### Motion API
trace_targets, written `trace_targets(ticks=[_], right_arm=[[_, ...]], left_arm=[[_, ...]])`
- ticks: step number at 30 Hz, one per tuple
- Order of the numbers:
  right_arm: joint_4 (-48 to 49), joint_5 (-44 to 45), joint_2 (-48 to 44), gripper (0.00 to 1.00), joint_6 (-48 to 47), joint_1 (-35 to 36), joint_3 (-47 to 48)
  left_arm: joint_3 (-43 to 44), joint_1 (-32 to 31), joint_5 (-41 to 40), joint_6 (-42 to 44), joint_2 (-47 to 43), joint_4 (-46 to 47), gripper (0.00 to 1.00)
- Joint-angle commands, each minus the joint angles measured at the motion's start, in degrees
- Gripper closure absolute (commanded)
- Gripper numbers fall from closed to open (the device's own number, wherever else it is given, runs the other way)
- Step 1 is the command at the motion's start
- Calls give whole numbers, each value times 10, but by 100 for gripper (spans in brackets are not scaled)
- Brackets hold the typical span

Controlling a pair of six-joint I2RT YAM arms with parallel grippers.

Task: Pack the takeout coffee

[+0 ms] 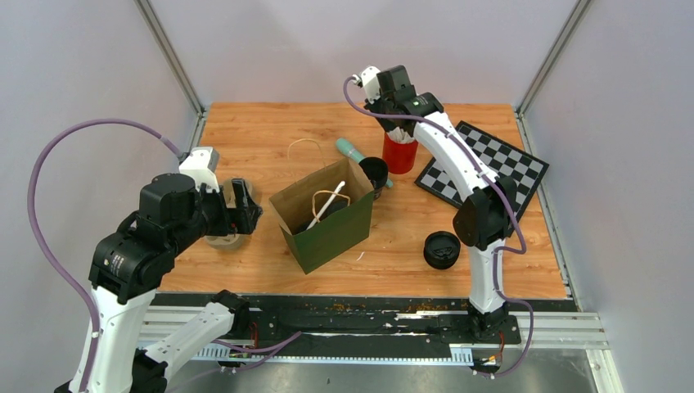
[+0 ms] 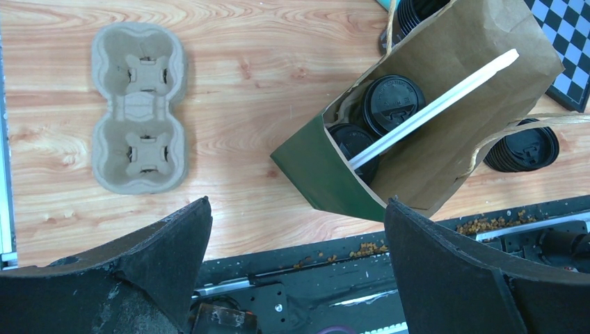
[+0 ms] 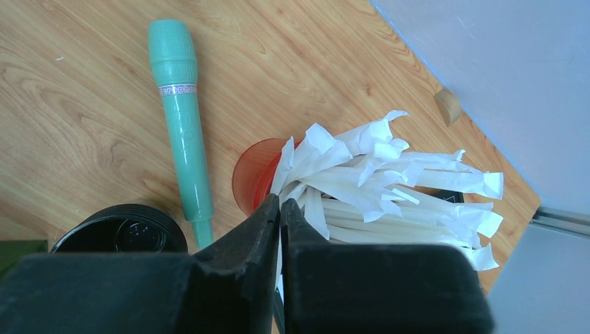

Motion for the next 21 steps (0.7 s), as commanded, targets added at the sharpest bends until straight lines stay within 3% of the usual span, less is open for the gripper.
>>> trace_targets(ticks=[1, 3, 6, 21], right_arm=[[23, 4, -42, 91, 9, 4, 33], [23, 11, -47, 89, 9, 4, 33], [16, 9, -51, 100, 2, 4, 32], [-1, 0, -90, 100, 20, 6, 49]], left_arm=[[8, -1, 5, -6, -4, 9, 0], [8, -1, 7, -8, -4, 10, 0], [8, -1, 9, -8, -4, 11, 0], [6, -1, 15, -7, -8, 13, 0]])
